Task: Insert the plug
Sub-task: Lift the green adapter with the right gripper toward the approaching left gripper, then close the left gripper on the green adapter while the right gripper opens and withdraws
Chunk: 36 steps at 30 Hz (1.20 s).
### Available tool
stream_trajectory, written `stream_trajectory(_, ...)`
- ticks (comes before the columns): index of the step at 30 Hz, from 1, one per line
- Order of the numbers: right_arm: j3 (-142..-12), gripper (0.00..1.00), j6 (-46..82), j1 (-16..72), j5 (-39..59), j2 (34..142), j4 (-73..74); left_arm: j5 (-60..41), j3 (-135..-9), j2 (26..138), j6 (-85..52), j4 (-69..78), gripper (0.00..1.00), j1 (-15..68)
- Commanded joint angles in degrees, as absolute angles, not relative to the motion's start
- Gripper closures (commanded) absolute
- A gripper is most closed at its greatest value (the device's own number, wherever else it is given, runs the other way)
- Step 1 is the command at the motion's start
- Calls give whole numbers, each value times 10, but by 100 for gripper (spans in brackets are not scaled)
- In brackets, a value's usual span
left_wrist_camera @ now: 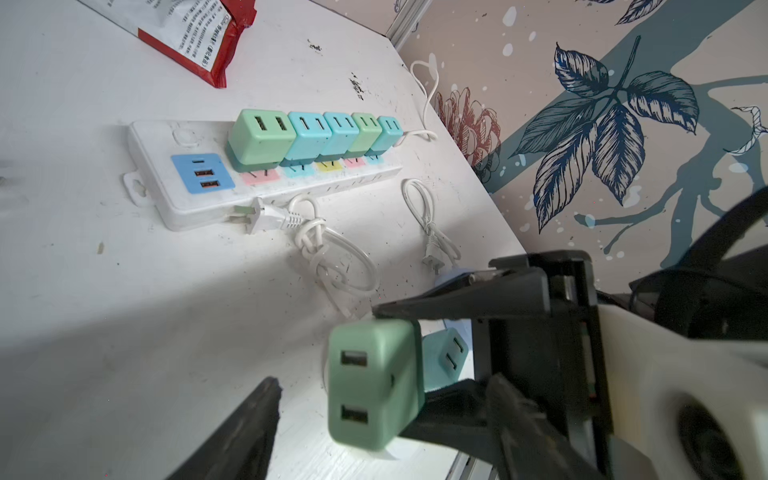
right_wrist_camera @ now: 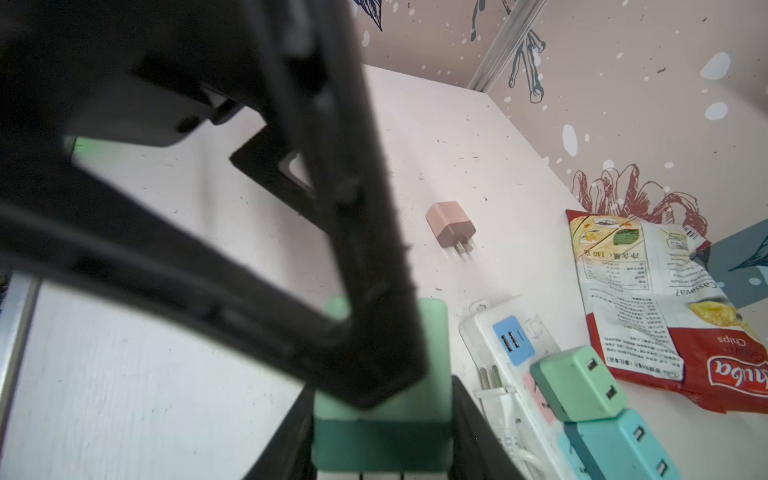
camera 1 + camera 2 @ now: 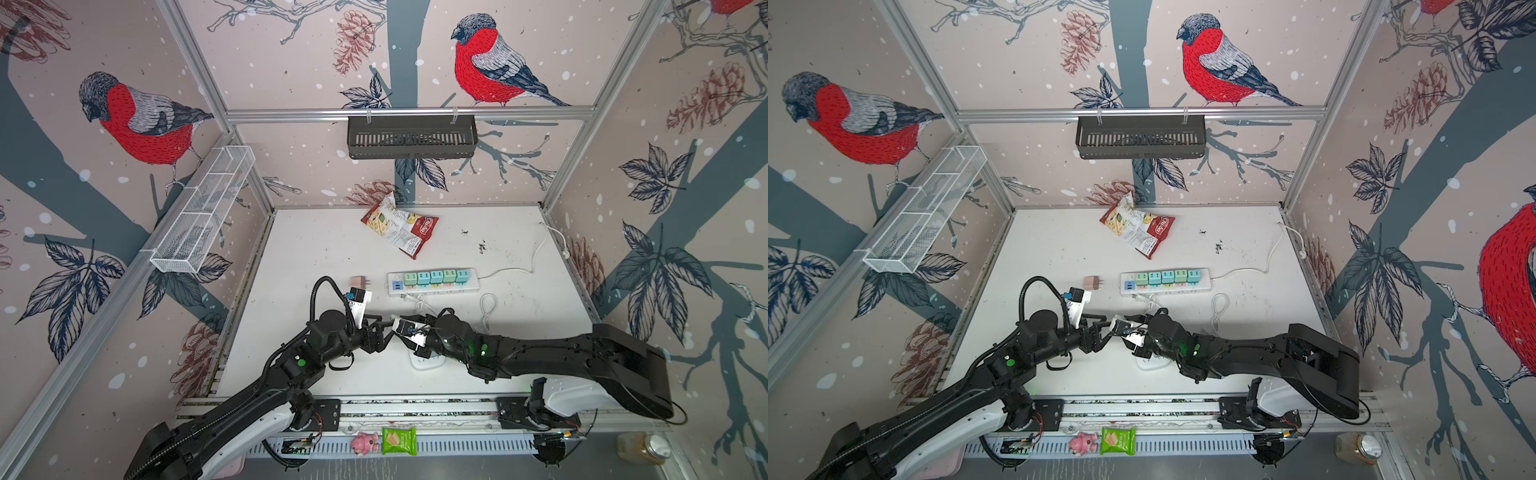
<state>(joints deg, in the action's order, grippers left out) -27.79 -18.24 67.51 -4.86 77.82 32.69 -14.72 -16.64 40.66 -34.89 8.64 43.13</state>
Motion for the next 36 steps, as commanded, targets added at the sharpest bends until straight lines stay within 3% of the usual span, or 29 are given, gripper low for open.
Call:
stream_trajectory(1, -264, 74, -195, 680, -50, 759, 372, -161, -176, 418, -348, 124, 29, 435)
stream_trajectory(5, -249, 74, -196, 682, -51, 738, 382, -179, -182, 430, -349, 130, 39, 440)
stream_trajectory(16, -243, 74, -197, 686, -48, 735, 393, -213, -184, 472, -351, 170, 44, 444)
stream_trajectory(19, -246, 74, -199, 688, -51, 740, 392, -218, -195, 487, -347, 163, 58, 444)
stream_trajectory(22, -246, 72, -199, 688, -55, 742, 392, -224, -204, 493, -340, 151, 82, 444)
stream_trajectory(24, -243, 57, -198, 688, -61, 740, 398, -223, -207, 490, -337, 144, 100, 444)
stream_trajectory(30, -223, 30, -192, 688, -102, 722, 422, -169, -249, 491, -299, 48, 100, 444)
stream_trajectory(36, -186, 21, -175, 665, -114, 660, 431, -72, -302, 480, -213, -40, 100, 443)
